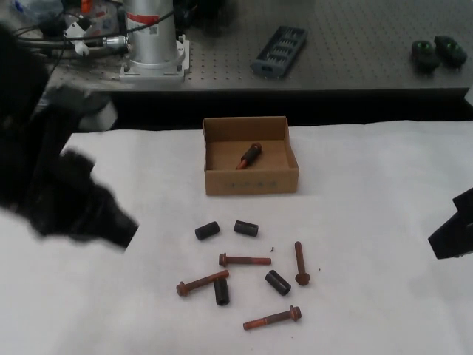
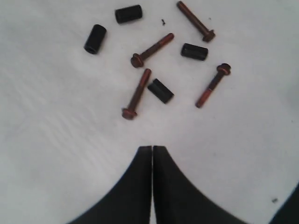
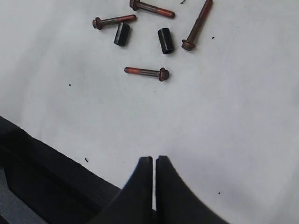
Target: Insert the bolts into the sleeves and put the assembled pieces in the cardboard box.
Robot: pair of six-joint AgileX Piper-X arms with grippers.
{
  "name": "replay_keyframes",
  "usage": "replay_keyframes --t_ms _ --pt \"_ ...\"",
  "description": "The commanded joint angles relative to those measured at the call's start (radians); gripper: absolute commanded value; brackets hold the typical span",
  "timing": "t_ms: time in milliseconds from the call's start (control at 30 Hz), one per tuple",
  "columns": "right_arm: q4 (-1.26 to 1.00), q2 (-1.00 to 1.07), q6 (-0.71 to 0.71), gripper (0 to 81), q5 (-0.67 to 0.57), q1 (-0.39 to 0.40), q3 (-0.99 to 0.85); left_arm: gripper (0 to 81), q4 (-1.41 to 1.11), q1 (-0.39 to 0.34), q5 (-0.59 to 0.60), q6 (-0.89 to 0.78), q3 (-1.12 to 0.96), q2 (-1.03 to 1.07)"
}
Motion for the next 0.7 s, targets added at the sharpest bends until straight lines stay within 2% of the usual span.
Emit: replay_keyframes --t_ms 0,267,567,667 --pt "0.006 -0.008 -0.008 2.9 -0.006 -0.006 -0.007 0.7 -0.034 -0.001 0.019 -0.024 0.109 -0.135" --pt "-0.043 -0.006 0.003 2.9 -0.006 -0.004 -0.007 0.7 -0.034 -0.001 0.019 -0.112 0.253 -0.411" --pt "-0.103 0.018 0.118 2.9 -0.022 0.0 -0.007 0.7 -0.035 -0.001 0.017 -0.128 0.252 -0.469" --pt "-0.133 0.053 0.128 2.9 -0.021 0.037 -0.007 0.7 -0.035 -0.001 0.017 -0.128 0.252 -0.469"
